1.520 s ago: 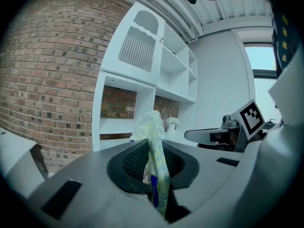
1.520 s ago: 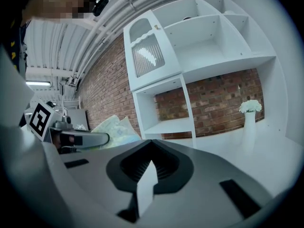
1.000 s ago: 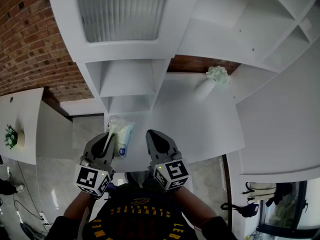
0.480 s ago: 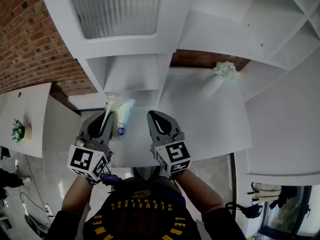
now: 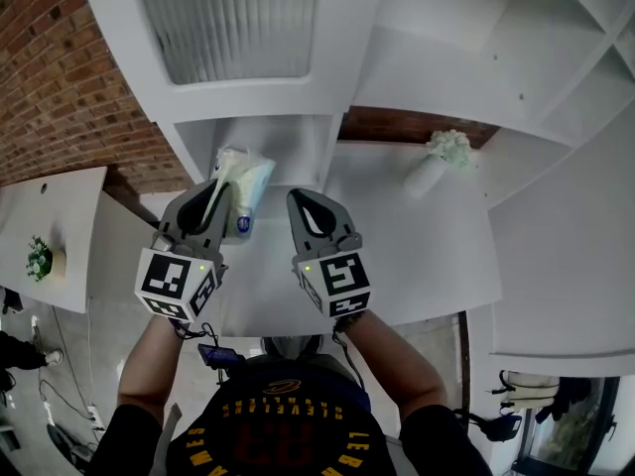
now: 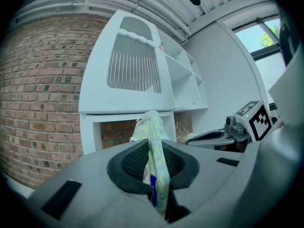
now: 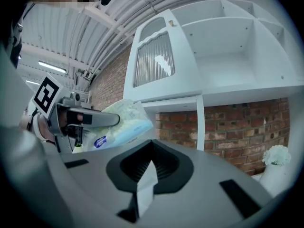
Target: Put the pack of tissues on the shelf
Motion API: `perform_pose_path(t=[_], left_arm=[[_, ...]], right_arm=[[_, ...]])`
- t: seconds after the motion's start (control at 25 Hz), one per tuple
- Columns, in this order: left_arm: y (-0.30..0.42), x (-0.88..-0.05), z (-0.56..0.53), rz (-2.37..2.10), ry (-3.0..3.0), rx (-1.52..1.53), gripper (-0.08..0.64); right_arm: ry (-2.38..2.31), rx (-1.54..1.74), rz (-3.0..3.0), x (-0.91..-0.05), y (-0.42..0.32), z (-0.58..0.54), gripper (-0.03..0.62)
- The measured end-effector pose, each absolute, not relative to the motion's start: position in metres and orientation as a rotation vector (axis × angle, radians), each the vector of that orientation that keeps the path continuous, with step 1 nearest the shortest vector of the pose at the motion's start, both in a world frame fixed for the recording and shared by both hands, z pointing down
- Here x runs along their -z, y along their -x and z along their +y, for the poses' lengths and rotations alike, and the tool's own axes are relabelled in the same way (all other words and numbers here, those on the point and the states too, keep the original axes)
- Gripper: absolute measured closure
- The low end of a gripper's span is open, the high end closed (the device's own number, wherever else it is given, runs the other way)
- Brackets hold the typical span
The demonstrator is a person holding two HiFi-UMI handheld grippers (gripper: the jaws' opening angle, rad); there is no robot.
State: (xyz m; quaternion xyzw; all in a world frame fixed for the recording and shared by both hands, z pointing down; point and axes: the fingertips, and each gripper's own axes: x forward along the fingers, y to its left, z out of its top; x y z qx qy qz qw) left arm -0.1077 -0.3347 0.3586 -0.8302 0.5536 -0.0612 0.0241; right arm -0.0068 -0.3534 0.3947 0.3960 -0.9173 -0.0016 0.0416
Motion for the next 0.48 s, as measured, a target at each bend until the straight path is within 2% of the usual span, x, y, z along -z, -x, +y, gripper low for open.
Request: perform_pose_path(t=[0.48], left_arm=[[0.107, -0.374, -0.400, 1.778, 2.549, 0.282, 0.522]], right_arm=[[-1.191, 0.043, -2.764, -0.406, 0.028, -0.398, 0.594]])
